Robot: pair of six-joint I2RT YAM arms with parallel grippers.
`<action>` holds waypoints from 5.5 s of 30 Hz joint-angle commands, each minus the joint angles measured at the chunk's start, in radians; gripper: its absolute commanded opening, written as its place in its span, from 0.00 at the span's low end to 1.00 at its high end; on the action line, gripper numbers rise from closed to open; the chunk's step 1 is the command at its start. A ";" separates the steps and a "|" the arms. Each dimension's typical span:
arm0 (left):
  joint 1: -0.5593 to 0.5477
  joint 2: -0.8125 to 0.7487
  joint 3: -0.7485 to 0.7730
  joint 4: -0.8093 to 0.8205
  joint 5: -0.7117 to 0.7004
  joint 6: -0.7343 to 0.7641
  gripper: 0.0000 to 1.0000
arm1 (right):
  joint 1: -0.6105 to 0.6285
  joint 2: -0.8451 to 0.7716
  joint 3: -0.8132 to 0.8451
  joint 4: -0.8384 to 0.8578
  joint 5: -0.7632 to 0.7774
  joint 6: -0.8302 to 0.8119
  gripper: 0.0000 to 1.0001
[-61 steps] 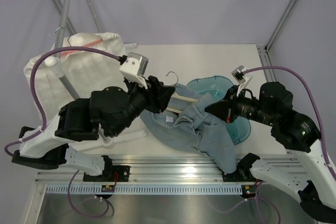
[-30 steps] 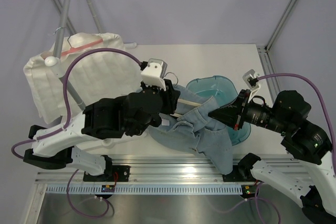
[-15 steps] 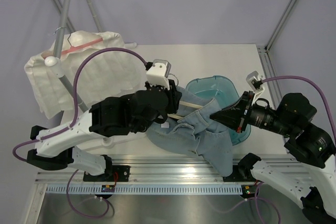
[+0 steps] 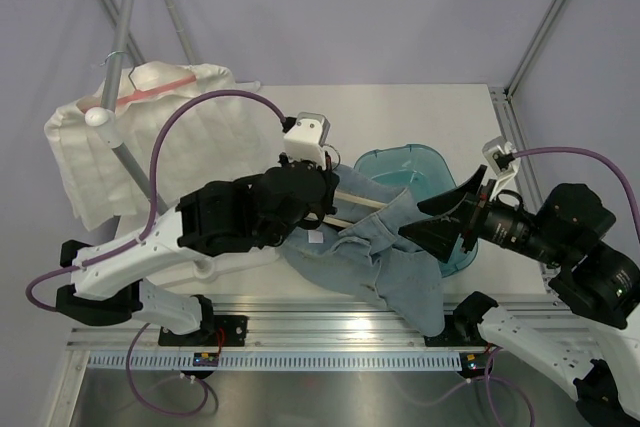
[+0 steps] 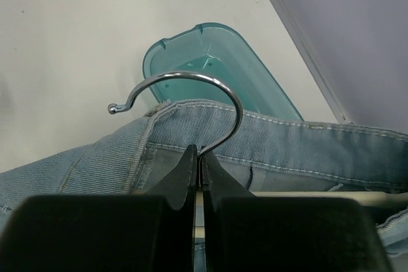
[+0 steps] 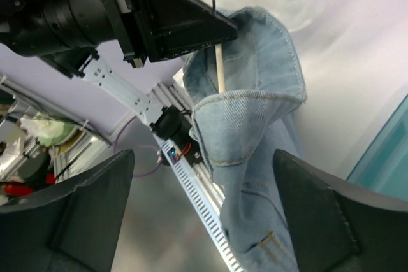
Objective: Remove the skirt from the hanger
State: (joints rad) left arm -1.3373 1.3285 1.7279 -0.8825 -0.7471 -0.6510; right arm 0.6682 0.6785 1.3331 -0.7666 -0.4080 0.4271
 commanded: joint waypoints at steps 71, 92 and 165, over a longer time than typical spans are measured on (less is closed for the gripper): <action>0.033 -0.305 -0.057 0.284 0.228 0.039 0.00 | -0.005 -0.159 -0.124 -0.073 0.476 0.056 0.00; -0.030 -0.488 -0.093 0.573 0.716 -0.134 0.00 | -0.018 0.587 0.351 0.197 0.448 -0.064 0.00; -0.039 -0.505 -0.165 0.700 0.778 -0.119 0.00 | 0.188 0.649 0.454 0.153 0.402 -0.103 0.00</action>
State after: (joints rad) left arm -1.3716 0.8562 1.5780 -0.1425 0.0845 -0.8043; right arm 0.8864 1.4521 1.6562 -0.6270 -0.0570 0.4290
